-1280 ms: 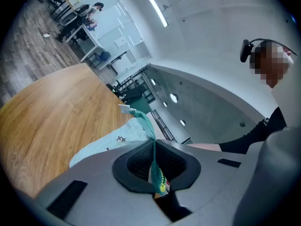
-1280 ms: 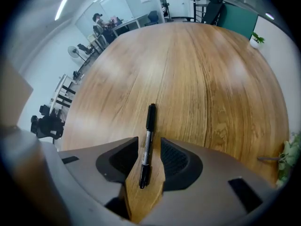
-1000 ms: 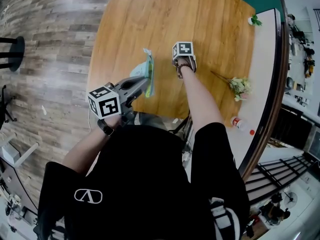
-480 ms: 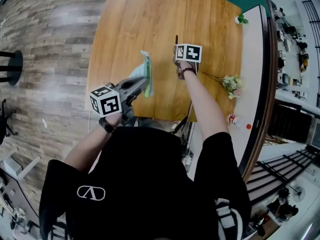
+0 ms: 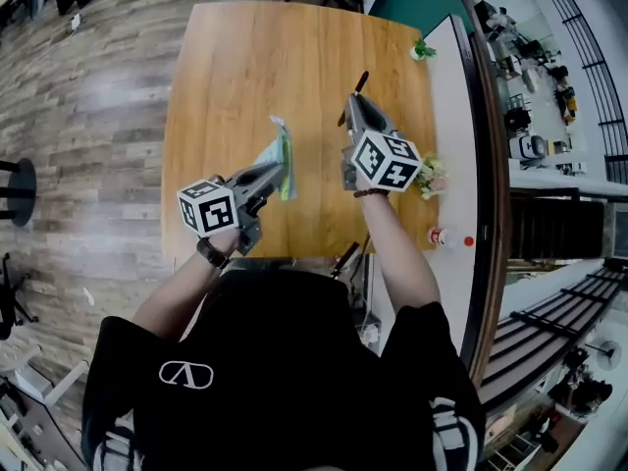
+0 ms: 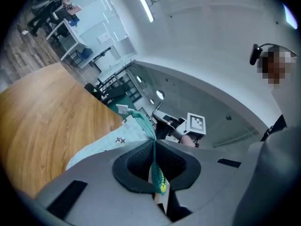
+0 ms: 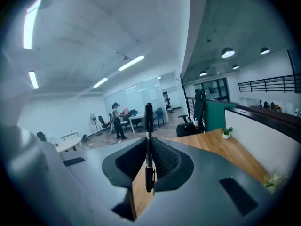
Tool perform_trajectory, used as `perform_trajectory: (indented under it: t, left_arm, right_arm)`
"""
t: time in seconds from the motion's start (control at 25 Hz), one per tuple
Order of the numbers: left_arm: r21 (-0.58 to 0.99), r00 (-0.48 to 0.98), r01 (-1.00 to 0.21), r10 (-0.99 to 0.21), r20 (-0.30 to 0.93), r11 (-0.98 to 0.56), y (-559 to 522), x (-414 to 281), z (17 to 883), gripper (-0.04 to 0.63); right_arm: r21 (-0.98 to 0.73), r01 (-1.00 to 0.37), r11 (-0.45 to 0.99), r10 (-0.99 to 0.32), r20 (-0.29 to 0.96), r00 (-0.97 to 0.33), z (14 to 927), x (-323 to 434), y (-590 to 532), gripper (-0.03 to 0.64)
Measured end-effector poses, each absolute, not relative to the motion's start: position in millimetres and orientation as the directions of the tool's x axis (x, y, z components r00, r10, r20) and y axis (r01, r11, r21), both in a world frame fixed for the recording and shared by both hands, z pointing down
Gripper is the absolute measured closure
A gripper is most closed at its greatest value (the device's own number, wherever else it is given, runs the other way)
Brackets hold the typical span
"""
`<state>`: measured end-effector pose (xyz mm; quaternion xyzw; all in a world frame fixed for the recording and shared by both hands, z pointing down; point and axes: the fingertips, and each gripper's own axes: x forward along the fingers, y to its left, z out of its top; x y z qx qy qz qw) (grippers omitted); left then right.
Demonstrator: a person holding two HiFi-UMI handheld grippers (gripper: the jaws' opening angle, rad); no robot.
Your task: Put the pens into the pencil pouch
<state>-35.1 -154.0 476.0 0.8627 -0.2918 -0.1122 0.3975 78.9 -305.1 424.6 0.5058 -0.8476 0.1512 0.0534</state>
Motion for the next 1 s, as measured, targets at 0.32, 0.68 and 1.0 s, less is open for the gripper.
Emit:
perform_trajectory:
  t: [0.32, 0.68, 1.0]
  left_arm:
    - [0.732, 0.822, -0.388, -0.569, 0.000, -0.560, -168.4, -18.7, 448.3, 0.580]
    - [0.719, 0.837, -0.370, -0.547, -0.016, -0.588, -166.3, -1.4, 434.6, 0.580]
    - [0.719, 0.838, -0.374, -0.546, -0.009, -0.586, -162.6, -1.0, 435.9, 0.580]
  right_arm:
    - [-0.107, -0.908, 0.404, -0.914, -0.009, -0.406, 353.9, 108.1, -243.4, 0.575]
    - [-0.048, -0.923, 0.382, -0.923, -0.063, -0.379, 352.5, 114.8, -213.5, 0.575]
    - [-0.112, -0.907, 0.406, -0.913, -0.091, -0.397, 343.4, 103.5, -208.1, 0.575]
